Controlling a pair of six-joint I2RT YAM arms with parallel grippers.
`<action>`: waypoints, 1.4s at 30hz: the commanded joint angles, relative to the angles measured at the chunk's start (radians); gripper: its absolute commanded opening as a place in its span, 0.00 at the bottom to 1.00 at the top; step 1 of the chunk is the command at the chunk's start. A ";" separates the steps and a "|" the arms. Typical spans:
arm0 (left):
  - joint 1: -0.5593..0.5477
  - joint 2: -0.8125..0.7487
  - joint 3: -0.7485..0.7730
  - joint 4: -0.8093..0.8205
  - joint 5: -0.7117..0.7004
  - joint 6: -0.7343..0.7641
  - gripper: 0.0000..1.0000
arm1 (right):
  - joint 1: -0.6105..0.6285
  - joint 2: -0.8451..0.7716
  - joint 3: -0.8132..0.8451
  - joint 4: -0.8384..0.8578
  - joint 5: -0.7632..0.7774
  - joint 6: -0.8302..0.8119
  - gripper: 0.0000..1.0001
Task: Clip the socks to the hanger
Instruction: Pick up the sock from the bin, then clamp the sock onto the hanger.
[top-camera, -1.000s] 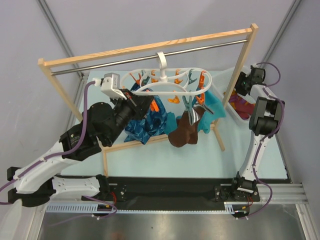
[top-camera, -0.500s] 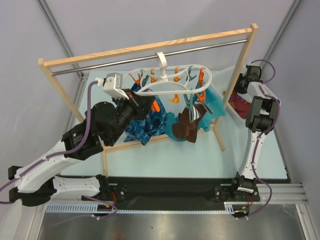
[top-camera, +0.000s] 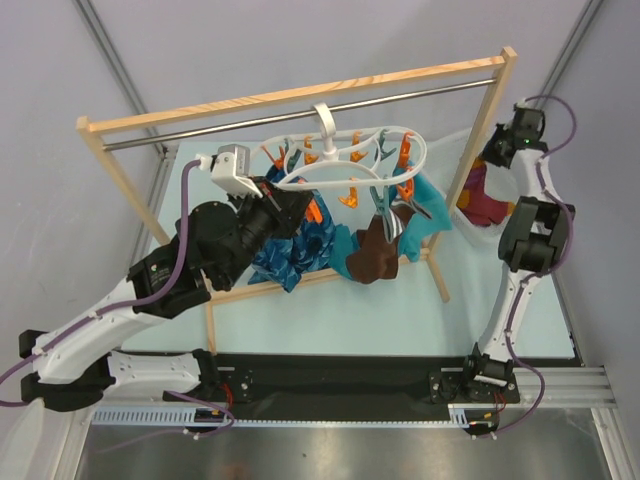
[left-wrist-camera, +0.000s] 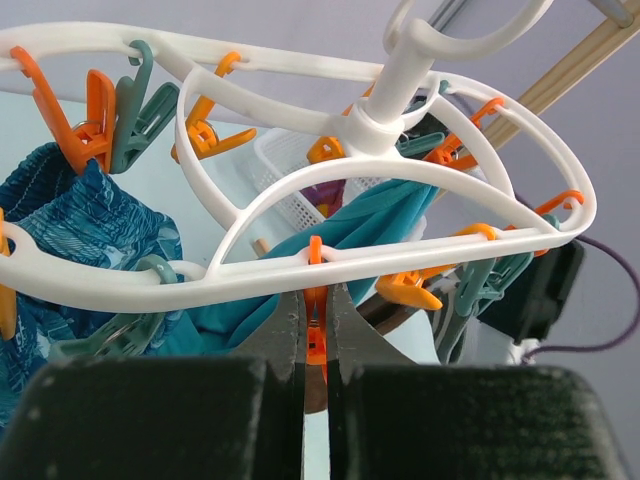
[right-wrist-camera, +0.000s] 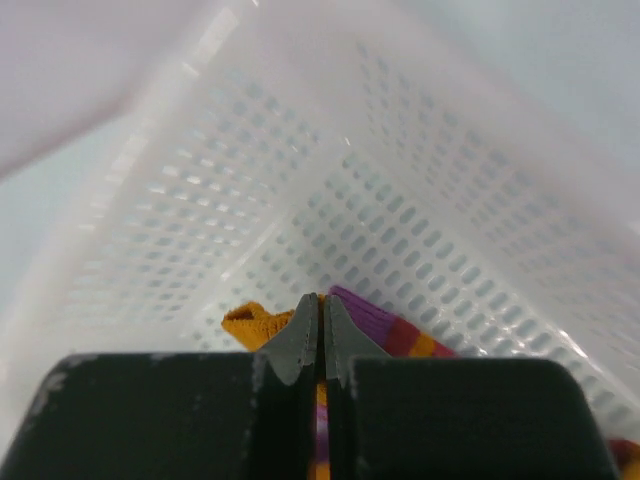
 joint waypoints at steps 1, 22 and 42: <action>-0.003 0.004 0.018 0.012 0.022 -0.001 0.00 | -0.033 -0.220 0.002 0.030 -0.059 0.022 0.00; -0.003 -0.024 -0.039 0.045 0.022 -0.012 0.00 | -0.062 -1.144 -0.527 0.665 0.038 0.084 0.00; -0.003 -0.022 -0.048 0.077 0.080 -0.013 0.00 | 0.248 -1.607 -0.465 -0.130 -0.672 0.226 0.00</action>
